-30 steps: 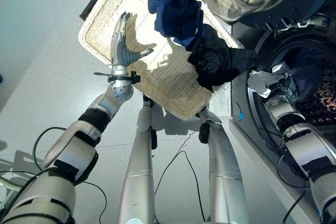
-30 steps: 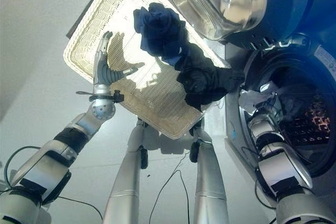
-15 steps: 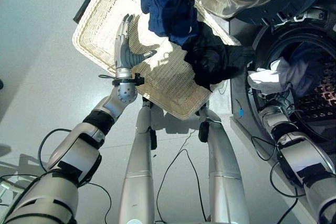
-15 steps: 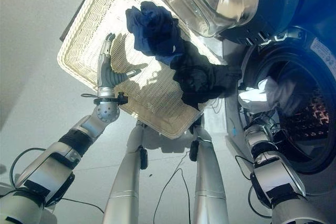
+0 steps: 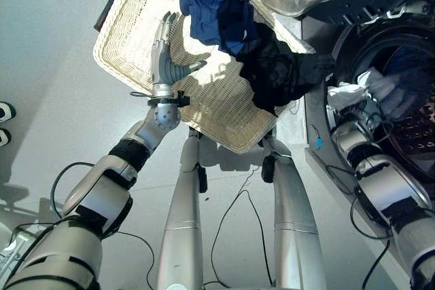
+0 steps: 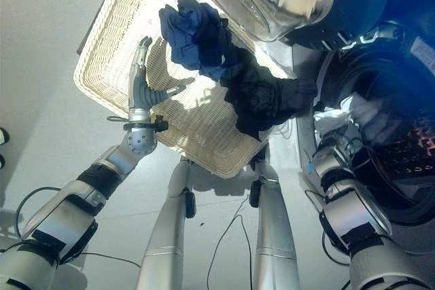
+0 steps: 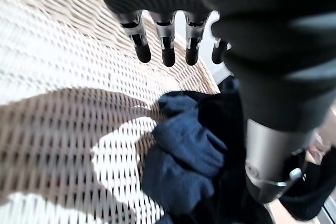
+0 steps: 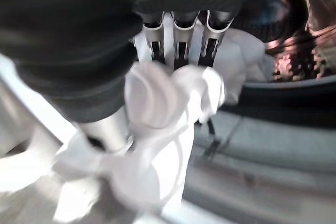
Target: Put the clothes into the washing machine.
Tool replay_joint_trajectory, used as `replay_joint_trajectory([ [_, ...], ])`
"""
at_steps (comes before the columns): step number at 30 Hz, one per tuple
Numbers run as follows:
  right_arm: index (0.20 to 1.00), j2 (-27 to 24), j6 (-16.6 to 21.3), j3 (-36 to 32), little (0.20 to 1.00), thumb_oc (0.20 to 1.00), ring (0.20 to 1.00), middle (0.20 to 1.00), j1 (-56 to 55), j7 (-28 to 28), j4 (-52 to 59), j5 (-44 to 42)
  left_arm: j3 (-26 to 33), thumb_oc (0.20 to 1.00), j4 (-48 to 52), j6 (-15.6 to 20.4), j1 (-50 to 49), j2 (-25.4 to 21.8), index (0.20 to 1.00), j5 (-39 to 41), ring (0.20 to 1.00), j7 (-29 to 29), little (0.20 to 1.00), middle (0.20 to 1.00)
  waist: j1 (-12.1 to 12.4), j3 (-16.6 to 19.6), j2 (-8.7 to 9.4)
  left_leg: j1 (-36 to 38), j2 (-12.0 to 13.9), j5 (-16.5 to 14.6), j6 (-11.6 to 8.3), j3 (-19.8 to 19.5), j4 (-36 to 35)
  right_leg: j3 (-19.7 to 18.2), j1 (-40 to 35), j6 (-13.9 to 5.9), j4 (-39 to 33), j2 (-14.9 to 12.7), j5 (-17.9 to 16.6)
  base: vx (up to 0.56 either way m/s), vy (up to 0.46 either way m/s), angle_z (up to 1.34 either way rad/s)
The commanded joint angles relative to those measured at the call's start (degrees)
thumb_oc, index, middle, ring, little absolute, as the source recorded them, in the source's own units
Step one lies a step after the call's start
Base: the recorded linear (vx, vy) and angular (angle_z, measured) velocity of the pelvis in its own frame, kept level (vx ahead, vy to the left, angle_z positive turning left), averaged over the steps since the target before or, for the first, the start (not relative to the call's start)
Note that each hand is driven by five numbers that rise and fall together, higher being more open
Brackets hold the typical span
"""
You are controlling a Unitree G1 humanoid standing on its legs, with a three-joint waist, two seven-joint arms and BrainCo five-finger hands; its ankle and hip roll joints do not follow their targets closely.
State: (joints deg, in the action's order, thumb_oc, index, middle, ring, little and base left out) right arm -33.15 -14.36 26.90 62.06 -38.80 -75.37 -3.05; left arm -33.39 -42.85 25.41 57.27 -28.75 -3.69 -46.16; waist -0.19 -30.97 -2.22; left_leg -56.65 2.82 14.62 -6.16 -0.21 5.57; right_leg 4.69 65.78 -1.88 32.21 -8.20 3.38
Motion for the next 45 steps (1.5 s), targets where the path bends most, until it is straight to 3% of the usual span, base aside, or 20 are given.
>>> replay_joint_trajectory([
  [1, 0.2, -2.93, -0.94, 2.43, 0.2, 0.2, 0.2, 0.2, -1.97, 1.55, -0.65, 1.08, 2.89, 1.0, 1.07, 1.12, 1.25, 1.45, 1.0, -0.73, 1.0, -0.74, 1.0, 1.0, -0.07, 1.18, -2.97, -1.45, -2.56, -6.46, 0.35, 2.86, 7.67, 2.52, -4.9, -6.19, -18.56, 3.15, -14.65, 0.0, 0.0, 0.0],
  [24, 0.2, -3.58, -0.47, 2.71, 0.2, 0.2, 0.2, 0.2, -1.82, 3.0, -0.95, -2.08, 2.88, 1.0, 2.74, 0.66, 0.8, 0.59, 1.0, -0.44, 1.0, -0.23, 1.0, 1.0, 0.17, 1.18, -2.97, -2.37, -2.7, -6.37, 0.45, 2.56, 8.03, 2.66, -4.05, -6.19, -18.17, 3.2, -14.82, 0.0, 0.0, 0.0],
  [27, 0.2, -4.43, 0.57, 1.05, 0.2, 0.2, 0.2, 0.2, -2.09, 1.97, -0.96, -10.26, 2.94, 1.0, 2.93, 0.75, 0.66, 0.06, 1.0, -0.11, 1.0, 0.13, 1.0, 1.0, 0.18, 1.18, -2.85, -2.31, -2.52, -6.53, 0.37, 2.64, 8.25, 2.64, -4.12, -6.19, -18.0, 3.2, -14.68, 0.0, 0.0, 0.0],
  [28, 0.2, -6.22, 1.53, -1.39, 0.2, 0.2, 0.2, 0.2, -2.32, 0.18, -0.82, -19.82, 2.97, 1.0, 3.06, 0.84, 0.37, -0.78, 1.0, 0.18, 1.0, 0.55, 1.0, 1.0, 0.17, 1.18, -2.42, -2.26, -2.36, -6.84, 0.26, 2.46, 8.69, 2.65, -4.19, -6.22, -17.67, 3.21, -14.57, 0.0, 0.0, 0.0],
  [31, 0.2, -9.04, 2.75, -4.83, 0.2, 0.2, 0.2, 0.2, -3.22, -1.96, 0.3, -28.05, 3.24, 1.0, 3.53, 1.14, -0.56, -2.22, 1.0, 0.34, 1.0, 0.69, 1.0, 1.0, -0.07, 1.18, -1.67, -2.17, -2.13, -7.16, 0.11, 2.32, 9.04, 2.62, -4.32, -6.31, -17.52, 3.33, -14.57, 0.0, -0.016, 0.0],
  [32, 0.2, -13.3, 6.99, -9.85, 0.2, 0.2, 0.2, 0.2, -4.63, -5.74, 0.65, -38.62, 3.53, 1.0, 4.88, 1.28, -2.55, -3.97, 1.0, -0.2, 1.0, 0.37, 1.0, 1.0, -0.31, 1.18, -0.59, -2.11, -1.95, -7.73, 0.13, 1.89, 9.47, 2.63, -4.68, -6.46, -17.61, 3.59, -14.64, 0.01, -0.064, -0.01],
  [35, 0.2, -14.77, 8.17, -11.67, 0.2, 0.2, 0.2, 0.2, -5.64, -6.19, 0.98, -41.02, 3.85, 1.0, 5.52, 1.39, -3.47, -4.65, 1.0, -0.53, 1.0, 0.2, 1.0, 1.0, -0.52, 1.18, -0.15, -2.14, -1.92, -7.86, 0.11, 1.69, 9.49, 2.68, -4.79, -6.55, -17.7, 3.67, -14.76, 0.0, -0.03, 0.0],
  [36, 0.2, -16.52, 11.29, -14.35, 0.2, 0.2, 0.2, 0.2, -7.98, -8.02, 1.93, -46.66, 4.03, 1.0, 6.84, 1.31, -5.33, -5.58, 1.0, -1.09, 1.0, -0.33, 1.0, 1.0, -0.69, 1.18, 0.51, -1.7, -1.73, -8.34, 0.09, 1.47, 9.55, 2.77, -5.37, -6.7, -17.76, 3.87, -14.71, 0.0, -0.032, 0.02],
  [38, 0.2, -16.52, 11.29, -14.35, 0.2, 0.2, 0.2, 0.2, -7.98, -8.02, 1.93, -46.66, 4.03, 1.0, 6.84, 1.31, -5.33, -5.58, 1.0, -1.09, 1.0, -0.33, 1.0, 1.0, -0.69, 1.18, 0.51, -1.7, -1.73, -8.34, 0.09, 1.47, 9.55, 2.77, -5.37, -6.7, -17.76, 3.87, -14.71, -0.01, -0.042, 0.01],
  [39, 0.2, -20.08, 18.56, -20.33, 0.2, 0.2, 0.2, 0.2, -13.06, -12.82, 4.73, -57.43, 4.76, 1.0, 9.22, 1.25, -8.35, -8.17, 1.0, -1.93, 1.0, -1.19, 1.0, 1.0, -1.51, 1.18, 2.2, -1.7, -1.48, -8.38, 0.08, 1.3, 9.19, 2.97, -5.61, -6.99, -18.28, 4.14, -15.38, -0.02, -0.053, -0.01],
  [41, 0.2, -20.08, 18.56, -20.33, 0.2, 0.2, 0.2, 0.2, -13.06, -12.82, 4.73, -57.43, 4.76, 1.0, 9.22, 1.25, -8.35, -8.17, 1.0, -1.93, 1.0, -1.19, 1.0, 1.0, -1.51, 1.18, 2.2, -1.7, -1.48, -8.38, 0.08, 1.3, 9.19, 2.97, -5.61, -6.99, -18.28, 4.14, -15.38, -0.01, -0.043, -0.02],
  [42, 0.2, -24.09, 25.87, -26.09, 0.2, 0.2, 0.2, 0.2, -18.49, -15.26, 6.62, -65.68, 4.96, 1.0, 9.69, 1.63, -10.02, -10.52, 1.0, -2.2, 1.0, -2.07, 1.0, 1.0, -2.92, 1.18, 4.03, -1.16, -0.97, -8.6, 0.0, 1.59, 8.49, 3.01, -6.21, -7.4, -19.23, 4.33, -16.03, 0.0, 0.0, 0.0],
  [43, 0.2, -27.38, 28.76, -28.51, 0.2, 0.2, 0.2, 0.2, -20.24, -16.53, 7.49, -66.55, 4.37, 1.0, 8.67, 1.9, -8.61, -12.19, 1.0, -1.06, 1.0, -1.55, 1.0, 1.0, -3.64, 1.18, 5.11, -0.93, -0.76, -8.88, -0.17, 1.47, 8.25, 2.82, -6.47, -7.62, -19.73, 4.45, -16.16, -0.02, -0.03, -0.01],
  [45, 0.2, -29.71, 29.47, -28.75, 0.2, 0.2, 0.2, 0.2, -19.68, -15.84, 6.13, -66.88, 3.47, 1.0, 7.14, 2.59, -6.52, -13.68, 1.0, 0.2, 1.0, -0.46, 1.0, 1.0, -3.78, 1.18, 5.51, -0.65, -0.71, -8.96, -0.27, 1.23, 7.91, 2.85, -6.91, -7.77, -20.19, 4.36, -16.12, 0.0, 0.0, 0.0],
])
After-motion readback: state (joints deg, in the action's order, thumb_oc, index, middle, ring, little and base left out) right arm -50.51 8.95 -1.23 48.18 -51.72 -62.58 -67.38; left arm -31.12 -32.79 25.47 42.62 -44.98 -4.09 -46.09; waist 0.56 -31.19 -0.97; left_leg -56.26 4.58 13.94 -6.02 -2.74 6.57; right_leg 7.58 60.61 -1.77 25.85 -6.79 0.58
